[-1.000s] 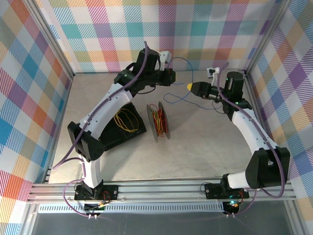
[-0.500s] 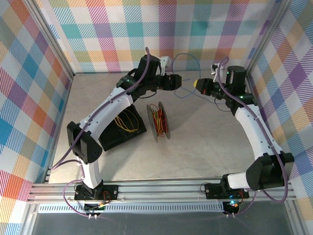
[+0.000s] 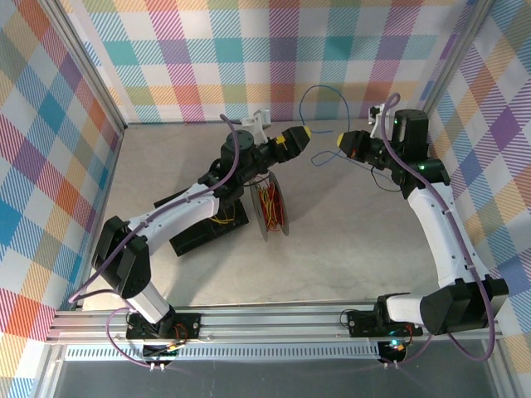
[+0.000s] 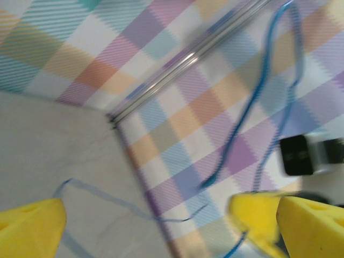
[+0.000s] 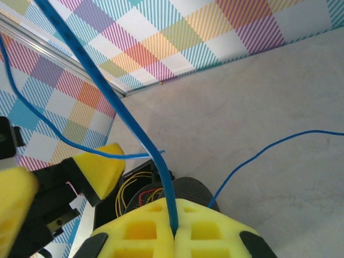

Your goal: Wrap the cables

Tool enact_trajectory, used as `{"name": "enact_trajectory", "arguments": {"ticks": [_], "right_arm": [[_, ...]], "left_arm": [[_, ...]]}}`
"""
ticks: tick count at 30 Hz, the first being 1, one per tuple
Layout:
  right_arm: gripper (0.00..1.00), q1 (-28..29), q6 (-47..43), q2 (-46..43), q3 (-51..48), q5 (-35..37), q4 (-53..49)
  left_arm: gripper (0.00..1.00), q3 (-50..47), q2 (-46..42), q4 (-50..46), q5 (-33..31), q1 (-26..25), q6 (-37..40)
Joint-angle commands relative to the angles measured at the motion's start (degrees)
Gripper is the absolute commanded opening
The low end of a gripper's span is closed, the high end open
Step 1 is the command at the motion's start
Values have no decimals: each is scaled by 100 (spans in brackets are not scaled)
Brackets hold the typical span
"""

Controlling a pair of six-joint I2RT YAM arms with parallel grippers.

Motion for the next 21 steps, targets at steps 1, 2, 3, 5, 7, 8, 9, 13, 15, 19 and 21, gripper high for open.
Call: {"name": "enact_trajectory", "arguments": {"ticks": [1, 2, 3, 5, 7, 8, 9, 13, 15, 19, 21], "right_arm": [[0, -10, 148, -107, 29, -187, -35], [0, -5, 169, -120, 13, -200, -18], [0, -4, 203, -119, 2, -223, -11], [0, -4, 223, -127, -16, -278, -2], [0, -4, 258, -144, -51, -331, 12], [0, -4, 259, -164, -69, -353, 32], [0, -4, 269, -182, -85, -368, 31], [0, -4, 262, -248, -113, -407, 10], [0, -4, 260, -258, -129, -464, -1], [0, -4, 196, -306, -175, -550, -79], [0, -8, 113, -327, -171, -475, -199]], "left_arm": [[100, 288, 340, 1180, -104, -78, -463], [98, 304, 422, 1229, -138, -91, -536], [94, 313, 498, 1342, -165, -87, -609], [86, 368, 650, 1474, -200, -99, -767], [78, 480, 777, 1479, -197, -98, -852], [76, 523, 828, 1469, -197, -101, -887], [73, 547, 872, 1472, -213, -105, -917], [57, 592, 1003, 1552, -301, -113, -1017], [52, 653, 1065, 1570, -316, -118, -1049], [24, 801, 1172, 1492, -302, -118, -1095], [0, 889, 1158, 1203, -270, -121, -1099]]}}
